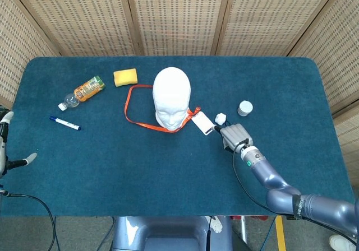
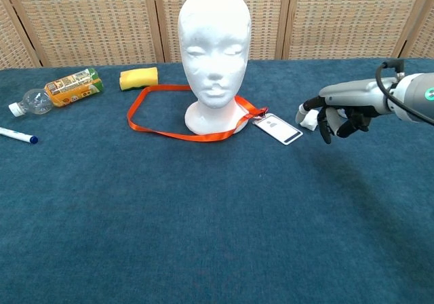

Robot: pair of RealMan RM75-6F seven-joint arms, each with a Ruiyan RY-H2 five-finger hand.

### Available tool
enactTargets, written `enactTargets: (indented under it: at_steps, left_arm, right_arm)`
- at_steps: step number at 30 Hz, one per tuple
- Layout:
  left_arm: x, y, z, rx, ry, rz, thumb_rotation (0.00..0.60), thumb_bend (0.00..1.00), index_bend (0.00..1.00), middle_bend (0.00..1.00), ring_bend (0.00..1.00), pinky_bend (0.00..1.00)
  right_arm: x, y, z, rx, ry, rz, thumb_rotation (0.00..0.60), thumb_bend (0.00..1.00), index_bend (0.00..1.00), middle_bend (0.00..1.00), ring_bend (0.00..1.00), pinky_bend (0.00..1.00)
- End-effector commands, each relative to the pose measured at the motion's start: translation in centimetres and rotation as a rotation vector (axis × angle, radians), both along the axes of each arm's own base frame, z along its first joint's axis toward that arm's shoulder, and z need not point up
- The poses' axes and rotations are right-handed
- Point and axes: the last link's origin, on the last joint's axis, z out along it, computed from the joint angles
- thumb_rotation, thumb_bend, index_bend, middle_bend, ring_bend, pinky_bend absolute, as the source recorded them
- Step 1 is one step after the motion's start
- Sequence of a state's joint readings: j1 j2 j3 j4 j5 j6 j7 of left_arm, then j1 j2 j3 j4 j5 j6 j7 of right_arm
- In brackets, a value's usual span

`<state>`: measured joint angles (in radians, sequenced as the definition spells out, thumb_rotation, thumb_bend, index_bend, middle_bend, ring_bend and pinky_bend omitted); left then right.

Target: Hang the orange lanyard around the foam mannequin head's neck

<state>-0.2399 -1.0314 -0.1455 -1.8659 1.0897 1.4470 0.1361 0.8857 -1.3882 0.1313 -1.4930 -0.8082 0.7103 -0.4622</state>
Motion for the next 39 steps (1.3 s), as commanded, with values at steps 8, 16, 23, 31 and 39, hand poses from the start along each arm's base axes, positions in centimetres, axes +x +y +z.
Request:
enactTargets:
  at_steps: [8, 16, 23, 31, 39]
  left_arm:
    - [-0.1, 0.2, -0.3, -0.013, 0.005, 0.005, 0.600, 0.11, 0.00, 0.00, 0.00, 0.00]
    - [-0.4, 0.4, -0.4, -0.017, -0.005, 0.014, 0.600, 0.11, 0.00, 0.00, 0.00, 0.00]
    - [-0.5, 0.6, -0.3, -0.020, -0.010, 0.017, 0.600, 0.11, 0.00, 0.00, 0.00, 0.00]
    - [-0.5, 0.7, -0.4, -0.024, -0.008, 0.023, 0.600, 0.11, 0.00, 0.00, 0.00, 0.00]
    - [-0.6, 0.8, -0.5, -0.024, -0.006, 0.027, 0.600, 0.11, 0.00, 0.00, 0.00, 0.00]
  right_arm:
    - [2.3, -1.3, -3.0, -0.008, 0.018, -0.005, 0.600, 1.00, 0.27, 0.48, 0.40, 0.68]
    - [3.4, -2.3, -4.1, -0.047, 0.036, -0.005, 0.600, 1.00, 0.29, 0.49, 0.47, 0.77]
    - [3.8, -2.9, -4.8, -0.073, 0.052, -0.012, 0.600, 1.00, 0.29, 0.53, 0.56, 0.91]
    - [3.9, -3.1, -5.4, -0.084, 0.099, -0.018, 0.600, 1.00, 0.29, 0.56, 0.62, 0.97]
    - [4.3, -3.2, -5.6, -0.092, 0.128, -0.022, 0.600, 1.00, 0.29, 0.57, 0.64, 1.00]
